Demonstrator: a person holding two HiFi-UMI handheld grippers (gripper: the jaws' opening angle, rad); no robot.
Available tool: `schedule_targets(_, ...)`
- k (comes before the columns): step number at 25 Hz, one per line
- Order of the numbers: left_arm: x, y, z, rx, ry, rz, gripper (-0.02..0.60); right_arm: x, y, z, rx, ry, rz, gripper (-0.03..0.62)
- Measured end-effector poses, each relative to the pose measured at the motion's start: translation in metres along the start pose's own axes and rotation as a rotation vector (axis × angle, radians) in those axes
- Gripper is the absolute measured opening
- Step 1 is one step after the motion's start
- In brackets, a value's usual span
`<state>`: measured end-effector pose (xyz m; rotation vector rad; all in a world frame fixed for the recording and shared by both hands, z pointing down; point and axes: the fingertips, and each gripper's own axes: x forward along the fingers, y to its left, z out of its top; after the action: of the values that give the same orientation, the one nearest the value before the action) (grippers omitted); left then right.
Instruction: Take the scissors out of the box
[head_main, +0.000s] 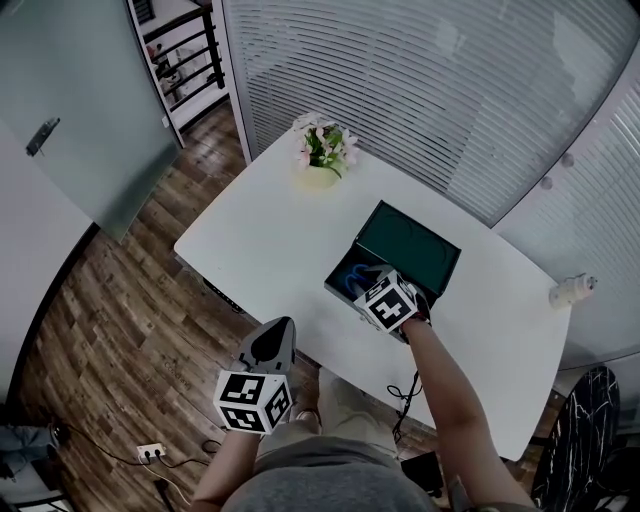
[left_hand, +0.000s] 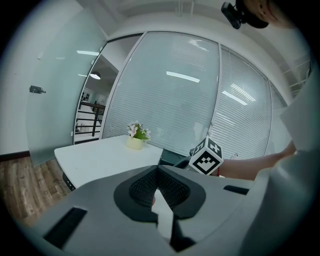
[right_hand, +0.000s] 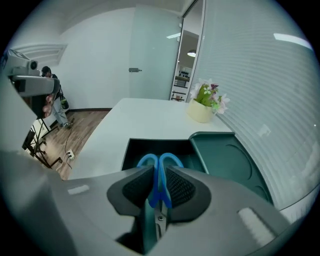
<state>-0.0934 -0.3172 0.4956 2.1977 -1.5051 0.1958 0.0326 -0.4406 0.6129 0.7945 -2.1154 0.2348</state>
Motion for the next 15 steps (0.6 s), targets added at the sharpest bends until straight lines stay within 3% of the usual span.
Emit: schedule_targets(15, -0.062, -0.024, -0.008, 0.050, -0.037, -0.058, 0.005, -0.082, 0.016, 0.017, 0.031, -0.203, -0.257, 0.086)
